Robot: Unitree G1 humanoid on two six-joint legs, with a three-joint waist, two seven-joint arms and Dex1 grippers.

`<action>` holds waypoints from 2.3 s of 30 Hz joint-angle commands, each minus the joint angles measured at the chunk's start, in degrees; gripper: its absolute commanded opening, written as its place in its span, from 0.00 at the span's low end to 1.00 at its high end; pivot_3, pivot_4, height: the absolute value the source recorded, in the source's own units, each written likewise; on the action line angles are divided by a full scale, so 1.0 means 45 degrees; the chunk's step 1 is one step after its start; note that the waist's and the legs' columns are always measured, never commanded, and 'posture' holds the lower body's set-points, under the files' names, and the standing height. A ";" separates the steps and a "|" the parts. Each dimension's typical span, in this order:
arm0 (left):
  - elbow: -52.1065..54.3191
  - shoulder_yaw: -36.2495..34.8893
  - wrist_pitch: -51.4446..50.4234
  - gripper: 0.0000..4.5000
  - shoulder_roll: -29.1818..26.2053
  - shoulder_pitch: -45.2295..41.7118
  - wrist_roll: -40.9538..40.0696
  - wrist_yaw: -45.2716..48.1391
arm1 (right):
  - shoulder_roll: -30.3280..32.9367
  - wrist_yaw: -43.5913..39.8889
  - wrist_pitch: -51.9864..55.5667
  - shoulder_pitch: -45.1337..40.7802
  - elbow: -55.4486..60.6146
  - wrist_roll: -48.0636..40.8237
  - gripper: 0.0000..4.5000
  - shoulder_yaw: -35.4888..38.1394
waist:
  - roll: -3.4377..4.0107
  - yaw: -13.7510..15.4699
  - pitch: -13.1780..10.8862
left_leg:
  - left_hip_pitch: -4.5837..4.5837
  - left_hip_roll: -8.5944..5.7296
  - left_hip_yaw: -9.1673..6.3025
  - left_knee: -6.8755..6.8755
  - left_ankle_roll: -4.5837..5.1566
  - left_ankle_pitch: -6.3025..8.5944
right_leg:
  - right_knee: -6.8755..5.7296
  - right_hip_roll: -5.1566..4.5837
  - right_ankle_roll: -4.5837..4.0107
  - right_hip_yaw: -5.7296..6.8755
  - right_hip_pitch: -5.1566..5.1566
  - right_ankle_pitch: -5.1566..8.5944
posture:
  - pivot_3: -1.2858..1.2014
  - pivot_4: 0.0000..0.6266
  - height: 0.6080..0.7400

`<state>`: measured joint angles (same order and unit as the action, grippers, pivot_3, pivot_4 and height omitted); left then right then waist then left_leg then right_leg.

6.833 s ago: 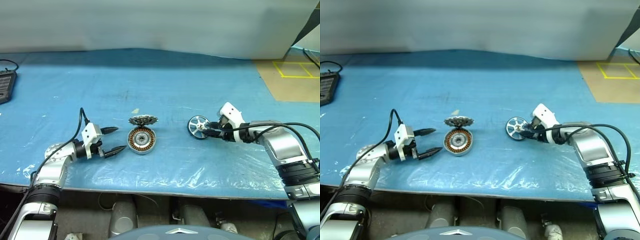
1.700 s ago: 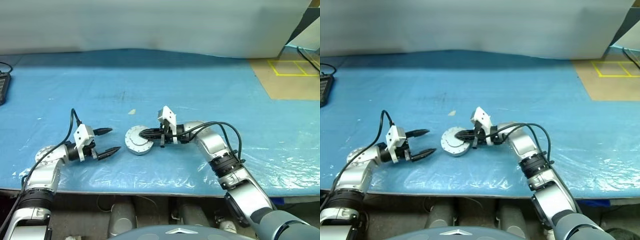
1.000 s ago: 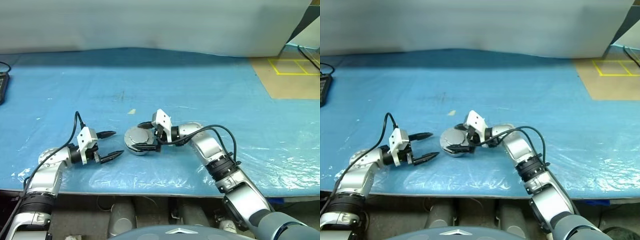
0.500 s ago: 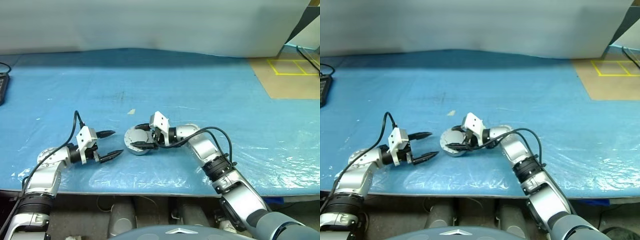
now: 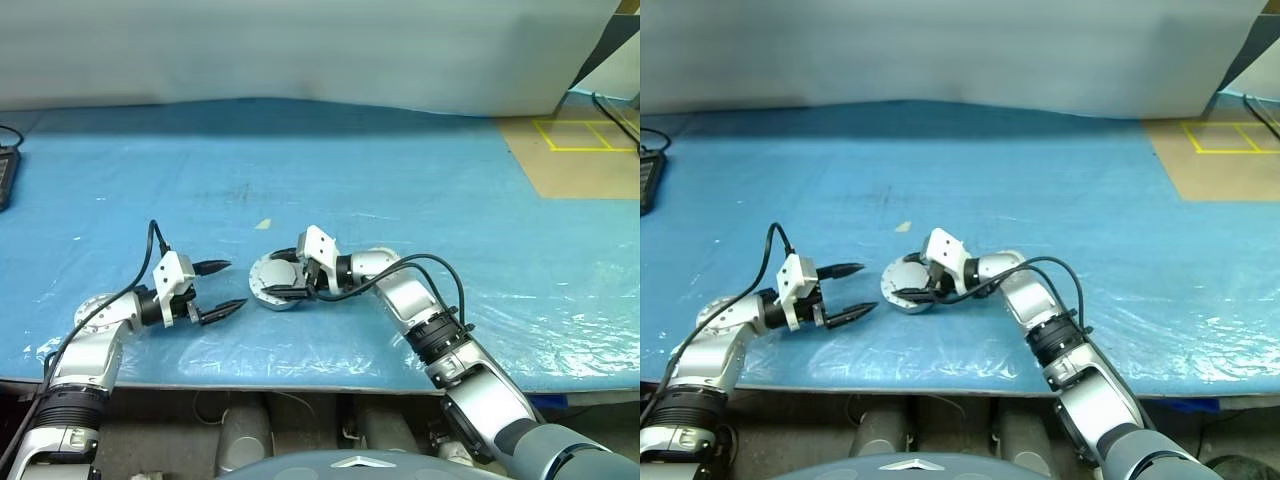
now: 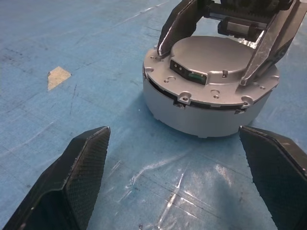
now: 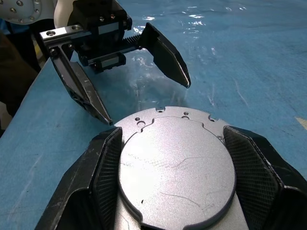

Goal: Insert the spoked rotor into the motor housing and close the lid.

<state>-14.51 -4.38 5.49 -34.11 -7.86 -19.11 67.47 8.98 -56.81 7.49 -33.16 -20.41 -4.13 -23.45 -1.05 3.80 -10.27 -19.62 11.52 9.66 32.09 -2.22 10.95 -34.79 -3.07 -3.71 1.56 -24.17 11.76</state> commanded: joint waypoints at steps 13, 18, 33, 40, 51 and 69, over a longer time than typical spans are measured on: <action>0.0738 -0.0075 -0.0243 1.00 -0.0064 0.0158 -0.0127 -0.0277 | 0.0226 0.0576 0.1415 0.0159 -0.1893 0.1541 0.66 -0.1208 | 0.0048 -0.0017 0.0050 | 0.0193 -0.0021 -0.0047 -0.0110 0.0002 0.0002 | 0.0026 -0.0004 0.0024 -0.0031 0.0160 0.0017 | 0.52 0.24 1.00; 0.0743 -0.0019 -0.0236 1.00 -0.0021 0.0141 -0.0111 -0.0307 | 0.0056 0.0424 0.1710 0.0062 -0.1877 0.1106 0.66 -0.0895 | 0.0048 -0.0015 0.0057 | 0.0325 -0.0051 -0.0083 -0.0221 0.0003 0.0003 | 0.0072 -0.0013 0.0030 -0.0040 0.0217 0.0022 | 0.52 0.24 1.00; 0.0606 -0.0010 -0.0187 1.00 -0.0046 0.0048 -0.0072 -0.0242 | 0.0046 0.0456 0.2178 0.0120 -0.1587 0.1182 0.66 -0.0914 | 0.0067 -0.0048 0.0071 | 0.0317 -0.0051 -0.0081 -0.0254 0.0002 0.0004 | 0.0106 -0.0010 0.0032 -0.0040 0.0208 0.0024 | 0.52 0.24 1.00; 0.0565 -0.0042 -0.0217 1.00 -0.0032 0.0014 -0.0094 -0.0274 | 0.0401 0.1122 0.1899 0.0016 -0.2315 0.2202 0.66 -0.1494 | 0.0125 -0.0089 0.0129 | 0.0336 -0.0058 -0.0082 -0.0322 0.0003 0.0004 | 0.0222 -0.0008 0.0036 -0.0038 0.0231 0.0026 | 0.52 0.24 1.00; 0.1144 -0.0110 -0.2328 0.96 0.0544 -0.0490 -0.1169 -0.0715 | 0.0503 0.0958 0.1958 -0.0026 -0.2138 0.2001 0.66 -0.1448 | 0.0138 -0.0200 0.0147 | 0.0337 -0.0134 -0.0120 -0.0378 0.0005 0.0004 | 0.0305 -0.0037 0.0052 -0.0041 0.0237 0.0036 | 0.52 0.24 1.00; -0.0212 0.0399 -0.2332 0.01 0.0843 -0.1314 -0.0760 -0.0104 | 0.0727 0.1341 0.1930 -0.0006 -0.2046 0.1954 0.66 -0.1073 | 0.0155 -0.0227 0.0154 | 0.0316 -0.0151 -0.0139 -0.0414 0.0006 0.0005 | 0.0429 -0.0037 0.0057 -0.0037 0.0255 0.0038 | 0.52 0.24 1.00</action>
<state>-15.42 -2.54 -6.29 -29.98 -13.12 -23.00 66.58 8.71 -53.64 12.57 -36.37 -22.19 -0.26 -27.03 -0.36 2.78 -9.58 -18.20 10.84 9.04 30.23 -2.19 10.97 -32.84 -3.24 -3.45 1.39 -23.02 11.94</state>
